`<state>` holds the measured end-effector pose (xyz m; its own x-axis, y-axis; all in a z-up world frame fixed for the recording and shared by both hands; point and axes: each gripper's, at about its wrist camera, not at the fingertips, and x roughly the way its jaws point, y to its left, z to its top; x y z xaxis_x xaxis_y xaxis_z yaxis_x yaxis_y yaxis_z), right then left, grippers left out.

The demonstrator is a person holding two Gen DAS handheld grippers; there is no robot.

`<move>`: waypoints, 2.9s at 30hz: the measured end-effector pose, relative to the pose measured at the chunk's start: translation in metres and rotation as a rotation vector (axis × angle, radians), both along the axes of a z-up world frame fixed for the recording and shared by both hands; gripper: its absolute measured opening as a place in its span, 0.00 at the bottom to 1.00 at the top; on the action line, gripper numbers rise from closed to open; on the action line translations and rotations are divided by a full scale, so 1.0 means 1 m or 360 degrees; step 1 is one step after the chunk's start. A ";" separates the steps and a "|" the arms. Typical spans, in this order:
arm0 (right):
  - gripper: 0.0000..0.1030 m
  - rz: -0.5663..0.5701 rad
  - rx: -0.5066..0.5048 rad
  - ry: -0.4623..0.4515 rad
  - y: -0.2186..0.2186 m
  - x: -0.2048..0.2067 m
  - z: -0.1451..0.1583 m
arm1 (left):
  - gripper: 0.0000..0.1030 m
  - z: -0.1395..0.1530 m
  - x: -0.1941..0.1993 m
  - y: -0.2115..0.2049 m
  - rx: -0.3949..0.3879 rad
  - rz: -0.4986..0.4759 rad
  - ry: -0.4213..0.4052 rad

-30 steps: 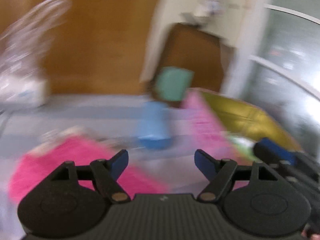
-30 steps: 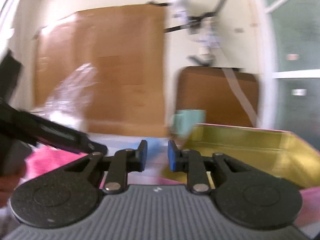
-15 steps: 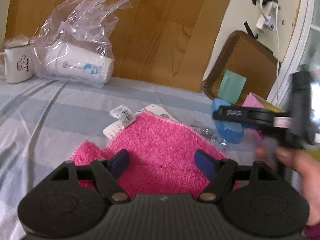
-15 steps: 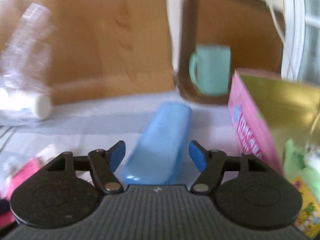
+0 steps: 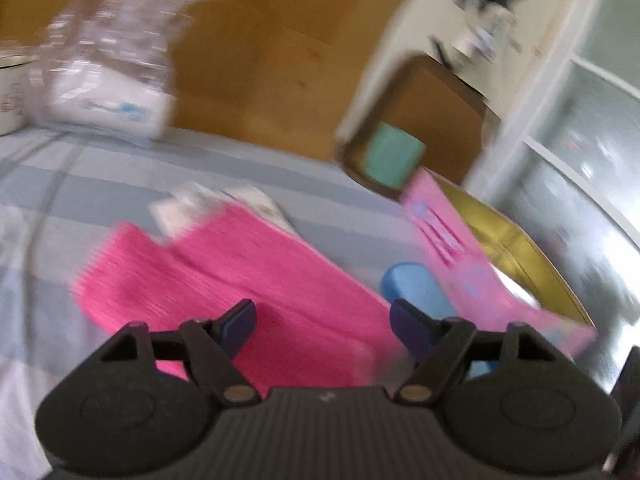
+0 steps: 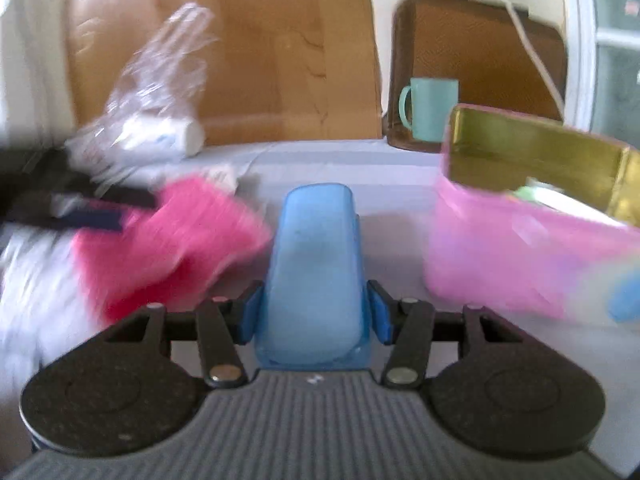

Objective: Organize soft objects
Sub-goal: 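Reach the right gripper to the blue plastic case and grasp it, then carry the blue case into the pink tin and open the right gripper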

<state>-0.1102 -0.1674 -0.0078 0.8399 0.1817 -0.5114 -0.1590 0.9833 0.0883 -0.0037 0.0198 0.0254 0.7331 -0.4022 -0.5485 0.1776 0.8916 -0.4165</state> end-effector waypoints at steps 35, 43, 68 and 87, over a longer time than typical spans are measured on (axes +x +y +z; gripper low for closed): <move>0.81 0.0568 0.0135 -0.0172 -0.002 -0.058 -0.009 | 0.82 -0.012 -0.051 -0.106 0.0217 -0.0573 0.0195; 0.80 0.0528 0.0073 -0.0186 -0.011 -0.054 -0.001 | 0.83 -0.009 -0.070 -0.053 0.0204 -0.0397 0.0157; 0.58 0.0365 0.0559 0.0052 -0.060 -0.001 0.010 | 0.83 -0.016 -0.077 -0.041 0.0188 -0.0404 0.0154; 0.75 0.0680 0.0000 -0.0035 -0.015 -0.027 -0.009 | 0.73 -0.015 -0.059 -0.031 0.0066 -0.0428 0.0238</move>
